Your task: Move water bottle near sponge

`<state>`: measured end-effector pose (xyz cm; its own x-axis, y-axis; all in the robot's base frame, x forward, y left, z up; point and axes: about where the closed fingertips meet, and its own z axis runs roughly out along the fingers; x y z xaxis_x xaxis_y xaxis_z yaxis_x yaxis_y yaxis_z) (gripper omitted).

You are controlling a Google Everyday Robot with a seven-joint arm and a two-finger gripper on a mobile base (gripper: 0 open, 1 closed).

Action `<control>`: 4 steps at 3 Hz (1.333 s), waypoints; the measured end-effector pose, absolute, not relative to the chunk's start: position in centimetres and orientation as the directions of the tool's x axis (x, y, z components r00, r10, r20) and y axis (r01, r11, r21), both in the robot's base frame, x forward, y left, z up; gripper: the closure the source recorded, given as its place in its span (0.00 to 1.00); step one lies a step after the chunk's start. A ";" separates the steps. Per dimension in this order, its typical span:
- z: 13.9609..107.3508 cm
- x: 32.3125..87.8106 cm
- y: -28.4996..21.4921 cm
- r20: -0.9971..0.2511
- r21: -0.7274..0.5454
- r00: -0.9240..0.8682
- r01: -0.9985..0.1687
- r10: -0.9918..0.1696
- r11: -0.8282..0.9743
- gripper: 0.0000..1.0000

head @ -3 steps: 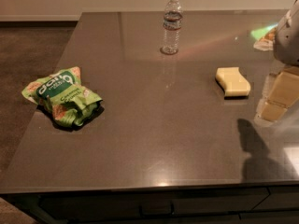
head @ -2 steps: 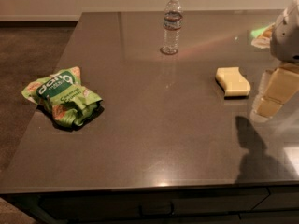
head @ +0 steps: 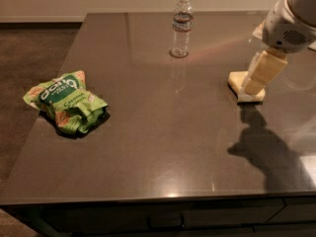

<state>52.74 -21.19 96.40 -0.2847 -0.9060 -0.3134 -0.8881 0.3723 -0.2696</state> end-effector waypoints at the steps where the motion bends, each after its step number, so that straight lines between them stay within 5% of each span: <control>1: 95.7 58.0 -21.8 -0.357 -0.271 -0.349 -0.849 -0.867 0.453 0.00; 4: 94.7 70.7 -20.6 -0.527 -0.241 -0.479 -0.708 -0.702 0.664 0.00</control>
Offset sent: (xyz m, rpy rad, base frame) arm 0.1654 -0.0223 -0.0119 0.1670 -0.0956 -0.2809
